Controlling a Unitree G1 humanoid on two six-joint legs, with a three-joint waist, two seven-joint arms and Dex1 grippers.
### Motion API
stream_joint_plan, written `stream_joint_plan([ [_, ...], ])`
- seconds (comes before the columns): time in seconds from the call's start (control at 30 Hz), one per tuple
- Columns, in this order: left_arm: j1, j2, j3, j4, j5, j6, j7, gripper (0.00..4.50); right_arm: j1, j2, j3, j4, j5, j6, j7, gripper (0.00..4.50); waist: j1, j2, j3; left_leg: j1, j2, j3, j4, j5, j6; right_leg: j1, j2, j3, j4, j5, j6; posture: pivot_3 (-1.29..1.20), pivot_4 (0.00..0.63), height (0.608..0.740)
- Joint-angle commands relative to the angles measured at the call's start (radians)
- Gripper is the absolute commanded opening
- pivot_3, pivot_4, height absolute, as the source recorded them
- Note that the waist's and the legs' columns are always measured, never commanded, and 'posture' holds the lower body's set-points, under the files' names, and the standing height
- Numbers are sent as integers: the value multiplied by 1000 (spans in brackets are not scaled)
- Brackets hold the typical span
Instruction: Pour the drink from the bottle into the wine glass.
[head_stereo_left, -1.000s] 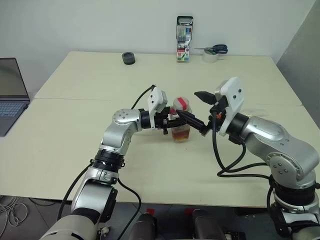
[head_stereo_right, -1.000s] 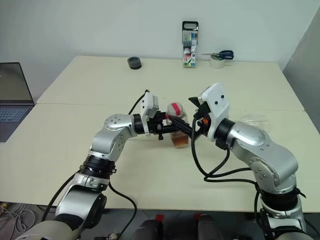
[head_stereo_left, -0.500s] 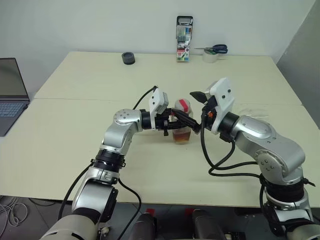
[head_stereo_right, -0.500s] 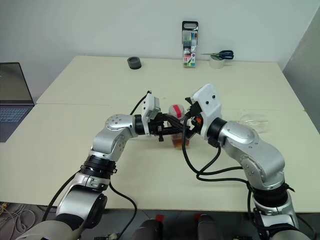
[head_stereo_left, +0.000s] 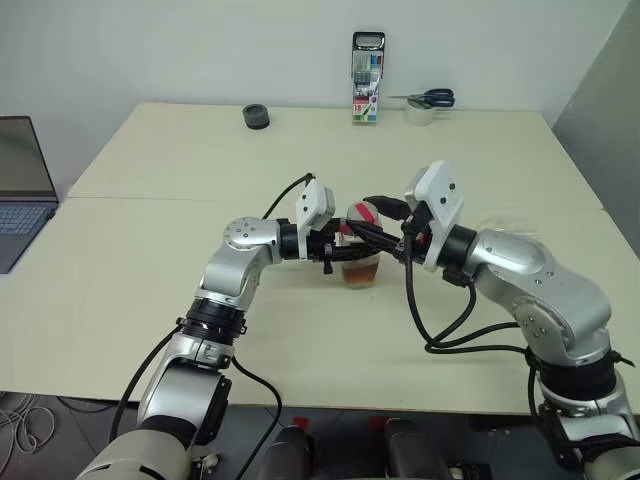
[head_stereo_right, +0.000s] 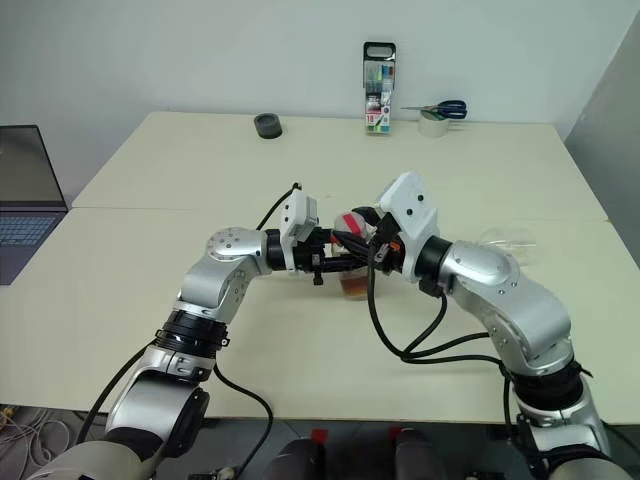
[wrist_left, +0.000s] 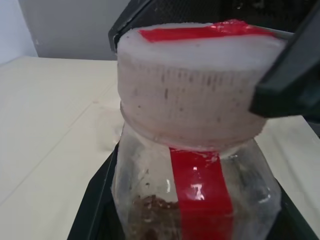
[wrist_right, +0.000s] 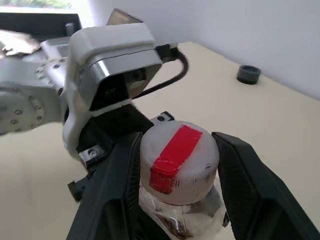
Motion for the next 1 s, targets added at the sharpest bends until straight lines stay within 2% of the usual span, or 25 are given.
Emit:
stream_joint_plan([
  [0.03,-21,27,-11,-69,-32,9,-69,1764,-116,-119,61,217,-44,-199,386,1845,-5,0,0,0,0,1,0,0,0,0,0,0,0,0,0,0,150,740],
  [0.1,-23,37,-12,-75,-35,11,-84,1764,-173,-130,72,328,-47,-220,464,1845,-9,0,0,2,0,1,-1,0,0,1,0,0,0,0,0,0,150,740],
  [0.2,-24,40,-8,-75,-31,8,-77,1763,-196,-109,62,374,-36,-200,475,1845,-12,0,0,1,1,0,-1,0,0,0,1,0,0,0,0,0,150,740],
  [0.33,-24,29,7,-68,-30,22,-32,1762,-150,-88,-24,327,-26,-184,369,3138,-10,0,0,-1,0,-3,0,1,-2,-1,-1,0,0,0,0,0,150,740],
  [0.4,-26,25,13,-60,-26,25,-7,1762,-112,-101,-74,249,-5,-143,316,3932,-7,0,0,-2,0,-4,0,2,-3,-1,-3,0,0,0,0,0,150,740],
  [0.47,-33,18,20,-44,-24,25,15,1762,-70,-108,-127,134,47,-67,260,4474,-3,0,0,-2,0,-4,1,2,-3,-1,-3,0,0,0,0,0,150,740],
  [0.6,-58,-1,32,-2,-15,16,45,1762,25,-66,-195,-72,106,64,92,4500,1,0,0,-3,0,-5,1,2,-3,-1,-3,0,0,0,0,0,150,740],
  [0.67,-71,-9,32,22,-8,4,56,1762,67,8,-193,-148,84,101,-47,4500,1,0,0,-2,-1,-4,0,2,-3,-1,-2,0,0,0,0,0,150,740],
  [0.77,-83,-17,25,50,2,-15,62,1762,102,115,-130,-198,-42,94,-241,4500,-3,0,0,-2,0,-4,0,2,-3,-2,-1,1,1,0,0,0,150,740],
  [1.0,-95,-30,17,83,19,-43,63,1762,104,221,-84,-201,-143,74,-384,4500,-6,0,0,-2,-1,-4,0,2,-4,-2,-1,1,1,0,0,0,150,740],
])
